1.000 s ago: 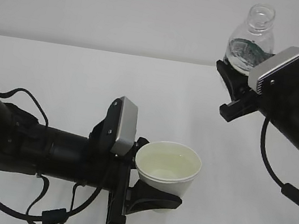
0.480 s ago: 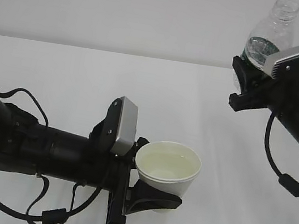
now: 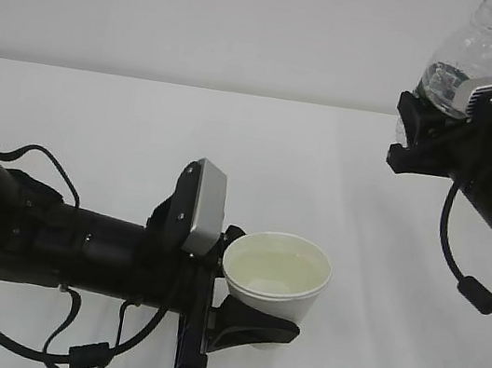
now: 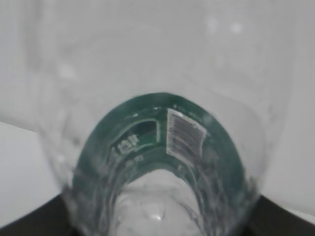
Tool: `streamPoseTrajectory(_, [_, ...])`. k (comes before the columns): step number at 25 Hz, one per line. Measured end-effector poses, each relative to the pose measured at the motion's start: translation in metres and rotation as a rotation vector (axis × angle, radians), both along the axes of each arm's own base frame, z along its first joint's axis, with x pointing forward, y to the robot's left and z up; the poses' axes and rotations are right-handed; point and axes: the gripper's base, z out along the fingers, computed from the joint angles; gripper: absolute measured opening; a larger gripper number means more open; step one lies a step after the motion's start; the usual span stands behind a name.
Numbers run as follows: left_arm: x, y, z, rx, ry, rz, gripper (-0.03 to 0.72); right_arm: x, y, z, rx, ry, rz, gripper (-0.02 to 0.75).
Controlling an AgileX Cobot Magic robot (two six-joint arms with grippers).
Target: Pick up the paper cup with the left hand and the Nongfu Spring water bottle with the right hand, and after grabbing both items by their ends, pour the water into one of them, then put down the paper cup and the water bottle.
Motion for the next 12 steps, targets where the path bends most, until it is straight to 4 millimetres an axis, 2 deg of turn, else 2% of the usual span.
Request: streamPoseTrajectory(12, [0.0001,0.0000,0.0000,0.000,0.000,0.001,0.408,0.0012,-0.0038,-0.0089,0.011,0.084,-0.045,0.386])
